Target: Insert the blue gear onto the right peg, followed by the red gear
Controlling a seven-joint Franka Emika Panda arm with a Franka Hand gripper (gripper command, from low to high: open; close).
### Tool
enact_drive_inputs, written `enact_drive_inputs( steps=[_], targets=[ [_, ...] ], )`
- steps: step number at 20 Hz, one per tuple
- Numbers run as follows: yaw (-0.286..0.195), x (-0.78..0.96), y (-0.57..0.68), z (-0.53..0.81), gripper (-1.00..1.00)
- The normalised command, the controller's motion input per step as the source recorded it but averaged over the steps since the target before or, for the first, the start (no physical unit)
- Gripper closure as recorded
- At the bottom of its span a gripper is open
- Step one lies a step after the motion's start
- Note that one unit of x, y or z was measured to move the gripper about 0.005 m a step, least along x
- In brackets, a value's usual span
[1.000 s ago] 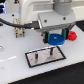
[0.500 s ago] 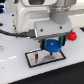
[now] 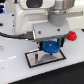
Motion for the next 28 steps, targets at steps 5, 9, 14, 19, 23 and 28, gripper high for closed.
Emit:
enact_drive_inputs(
  steps=[5,9,14,19,23,28],
  targets=[
    [0.0,0.25,0.06,0.27,1.0],
    [0.0,0.21,-0.19,-0.05,1.0],
    [0.0,0.19,-0.16,-0.11,1.0],
    [0.0,0.3,0.02,0.08,1.0],
    [0.0,0.52,0.26,0.37,1.0],
    [0.0,0.26,0.02,0.09,1.0]
  ],
)
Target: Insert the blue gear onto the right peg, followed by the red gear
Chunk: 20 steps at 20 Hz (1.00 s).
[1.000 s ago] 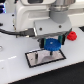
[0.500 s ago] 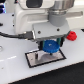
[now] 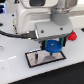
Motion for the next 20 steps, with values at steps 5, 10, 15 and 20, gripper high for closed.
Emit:
enact_drive_inputs(
  steps=[5,10,15,20],
  targets=[
    [0.0,0.31,-0.09,-0.01,1.0],
    [0.0,0.36,-0.15,-0.01,1.0],
    [0.0,0.33,-0.06,-0.04,1.0],
    [0.0,0.12,-0.01,0.23,1.0]
  ],
)
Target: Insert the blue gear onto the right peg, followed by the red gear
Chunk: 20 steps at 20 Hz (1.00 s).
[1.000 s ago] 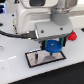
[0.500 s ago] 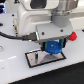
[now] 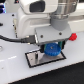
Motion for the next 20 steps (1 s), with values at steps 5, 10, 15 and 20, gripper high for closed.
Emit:
enact_drive_inputs(
  steps=[5,10,15,20],
  targets=[
    [0.0,0.15,0.01,-0.05,1.0],
    [0.0,0.21,0.06,-0.11,1.0],
    [0.0,0.15,0.03,-0.13,1.0],
    [0.0,0.1,0.01,-0.16,1.0]
  ],
)
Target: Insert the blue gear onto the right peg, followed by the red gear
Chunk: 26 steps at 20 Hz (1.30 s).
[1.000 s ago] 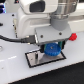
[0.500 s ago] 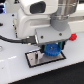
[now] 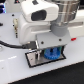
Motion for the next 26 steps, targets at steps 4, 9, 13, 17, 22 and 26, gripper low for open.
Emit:
enact_drive_inputs(
  steps=[4,9,13,17,22,26],
  targets=[
    [0.0,0.02,0.12,0.13,-1.0],
    [0.0,-0.05,0.17,0.45,-1.0],
    [0.0,-0.2,0.1,0.47,-1.0],
    [0.0,-0.4,0.21,0.28,-1.0],
    [0.0,-0.68,0.19,0.11,-1.0],
    [0.0,-0.72,0.13,0.0,-1.0]
  ],
)
